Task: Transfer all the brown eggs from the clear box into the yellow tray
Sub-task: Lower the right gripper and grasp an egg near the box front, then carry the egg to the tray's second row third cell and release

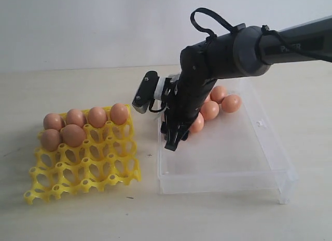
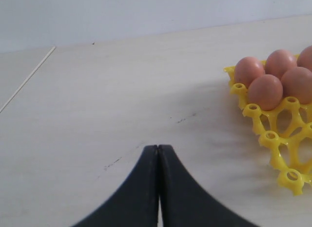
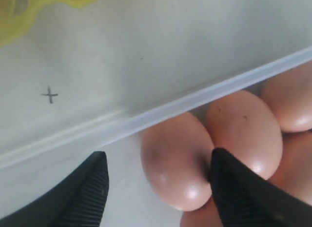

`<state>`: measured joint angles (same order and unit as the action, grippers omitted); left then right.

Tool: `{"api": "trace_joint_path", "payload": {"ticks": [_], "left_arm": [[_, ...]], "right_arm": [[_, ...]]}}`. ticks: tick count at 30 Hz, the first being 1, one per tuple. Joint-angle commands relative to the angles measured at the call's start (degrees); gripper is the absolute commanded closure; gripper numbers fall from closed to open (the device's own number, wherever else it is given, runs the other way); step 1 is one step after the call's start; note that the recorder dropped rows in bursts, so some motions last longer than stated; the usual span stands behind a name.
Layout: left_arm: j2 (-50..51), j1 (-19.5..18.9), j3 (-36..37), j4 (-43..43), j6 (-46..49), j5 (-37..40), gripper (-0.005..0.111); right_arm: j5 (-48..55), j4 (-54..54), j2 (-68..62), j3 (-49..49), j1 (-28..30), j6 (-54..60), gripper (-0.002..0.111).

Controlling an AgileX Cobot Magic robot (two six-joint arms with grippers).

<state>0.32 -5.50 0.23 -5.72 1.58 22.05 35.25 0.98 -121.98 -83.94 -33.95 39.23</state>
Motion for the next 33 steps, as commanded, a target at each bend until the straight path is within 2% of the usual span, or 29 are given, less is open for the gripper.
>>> {"api": "trace_joint_path", "payload": {"ticks": [1,4,6,8,9,11,13,14,17,20,25,27,33], "left_arm": [[-0.3,0.4,-0.2,-0.1,-0.3,-0.5,0.107],[-0.3,0.4,-0.2,-0.1,-0.3,-0.5,0.107],[-0.3,0.4,-0.2,-0.1,-0.3,-0.5,0.107],[-0.3,0.4,-0.2,-0.1,-0.3,-0.5,0.107],[-0.3,0.4,-0.2,-0.1,-0.3,-0.5,0.107],[-0.3,0.4,-0.2,-0.1,-0.3,-0.5,0.107],[-0.3,0.4,-0.2,-0.1,-0.3,-0.5,0.107],[-0.3,0.4,-0.2,-0.1,-0.3,-0.5,0.107],[-0.3,0.4,-0.2,-0.1,-0.3,-0.5,0.107],[-0.3,0.4,-0.2,-0.1,-0.3,-0.5,0.107],[-0.3,0.4,-0.2,-0.1,-0.3,-0.5,0.107],[-0.3,0.4,-0.2,-0.1,-0.3,-0.5,0.107],[-0.3,0.4,-0.2,-0.1,-0.3,-0.5,0.107]], "right_arm": [[-2.5,-1.0,-2.5,0.1,0.1,0.2,0.050],[-4.2,-1.0,-3.1,0.1,0.1,0.2,0.051],[-4.0,-1.0,-3.1,0.1,0.1,-0.2,0.056],[-3.0,-1.0,-2.5,0.1,0.1,-2.3,0.072],[-2.3,-1.0,-1.6,0.1,0.1,-3.4,0.087],[-0.4,-1.0,1.4,0.1,0.1,-3.9,0.108],[-2.0,-1.0,6.0,0.7,0.3,-8.9,0.108],[-7.4,-1.4,9.3,2.2,0.3,-13.5,0.108],[-30.0,-6.3,16.3,9.1,-2.3,-23.2,0.108],[-49.8,2.1,15.9,13.3,-6.7,-40.1,0.108],[-63.9,18.7,9.4,13.1,-8.4,-64.2,0.108],[-67.0,21.4,6.7,12.8,-8.4,-68.4,0.108],[-66.7,25.1,-0.8,10.2,-8.2,-75.5,0.108]]}}
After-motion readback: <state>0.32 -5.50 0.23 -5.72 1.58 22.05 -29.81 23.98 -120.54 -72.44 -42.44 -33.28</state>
